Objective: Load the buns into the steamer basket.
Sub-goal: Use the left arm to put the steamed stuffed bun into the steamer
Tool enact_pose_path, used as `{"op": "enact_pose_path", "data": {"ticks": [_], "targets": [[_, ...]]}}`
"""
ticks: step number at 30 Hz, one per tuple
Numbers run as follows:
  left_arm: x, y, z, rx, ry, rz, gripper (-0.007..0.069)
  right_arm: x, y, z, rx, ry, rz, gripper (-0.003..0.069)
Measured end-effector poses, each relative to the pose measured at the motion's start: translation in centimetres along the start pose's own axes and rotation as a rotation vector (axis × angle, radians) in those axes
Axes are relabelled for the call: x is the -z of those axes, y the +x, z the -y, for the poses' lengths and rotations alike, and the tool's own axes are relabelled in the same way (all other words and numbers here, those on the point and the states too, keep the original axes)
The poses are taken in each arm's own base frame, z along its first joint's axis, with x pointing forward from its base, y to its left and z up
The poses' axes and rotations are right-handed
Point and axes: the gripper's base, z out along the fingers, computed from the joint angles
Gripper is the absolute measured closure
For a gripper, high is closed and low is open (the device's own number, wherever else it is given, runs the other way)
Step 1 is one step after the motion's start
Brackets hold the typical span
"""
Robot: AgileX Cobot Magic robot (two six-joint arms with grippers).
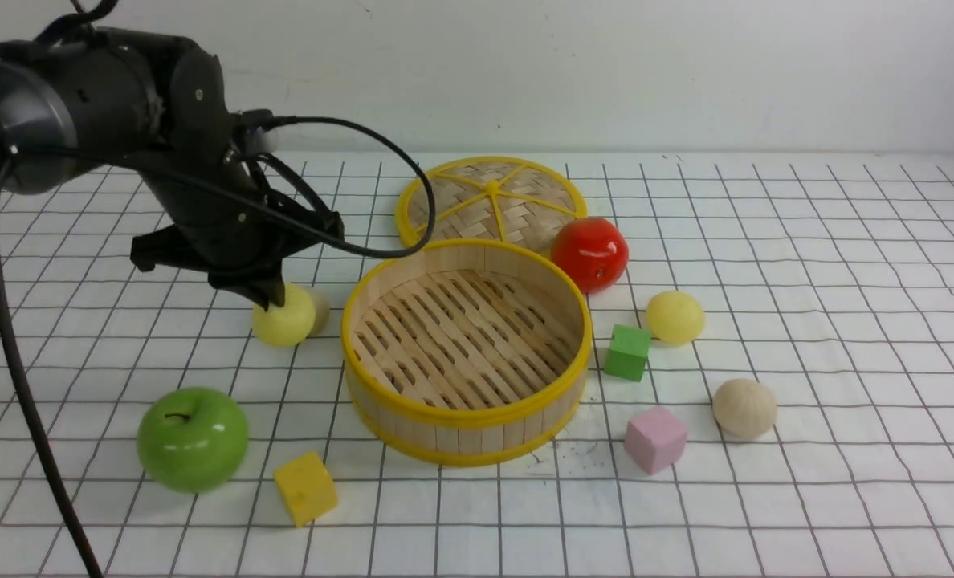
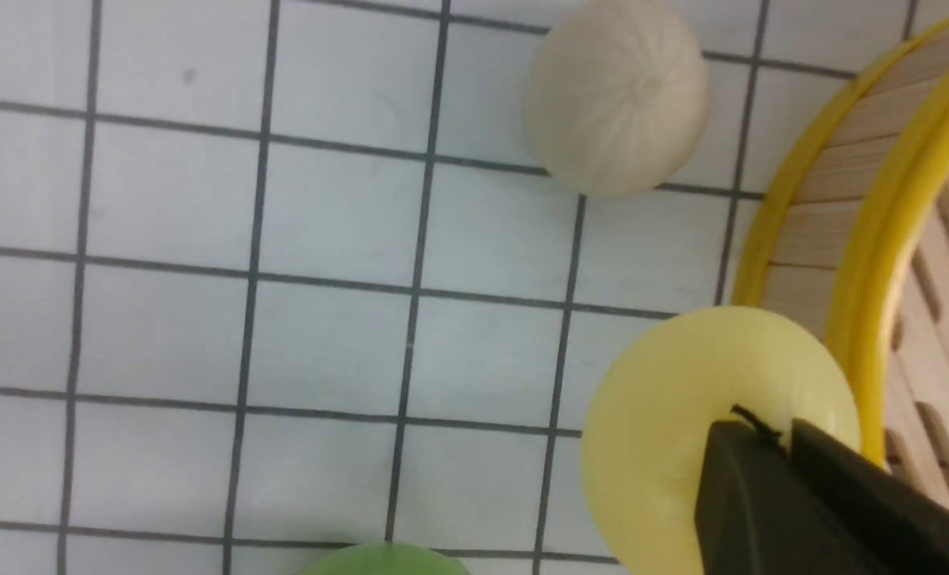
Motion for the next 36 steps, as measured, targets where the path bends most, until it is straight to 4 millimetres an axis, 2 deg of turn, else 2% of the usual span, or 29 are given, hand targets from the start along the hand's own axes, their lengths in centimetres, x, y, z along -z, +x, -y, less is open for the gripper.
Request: {"op": "enact_pose_path", "data": {"ticks": [5,9,14,25,36], "targets": [[2.0,-0.1,0.6,0.002,0.045,0.042,0.0638,0.0,0.0,0.0,0.000,0.000,0.000,0.0418],[2.3,0.7,3.4,-0.057,0.098,0.058,0.0638,0.0,0.0,0.0,0.000,0.000,0.000,0.0418],[0.7,1.5,5.5,-0.090,0.128,0.048,0.0638,0.0,0.0,0.0,0.000,0.000,0.000,0.0418],[-4.7,2.4,5.9,-0.080,0.104,-0.037,0.0632,0.0,0.0,0.0,0.000,0.000,0.000,0.0418],[-5.4,2.6,5.8,-0.075,0.098,-0.062,0.0612,0.0,0.0,0.0,0.000,0.000,0.000,0.0418]]}}
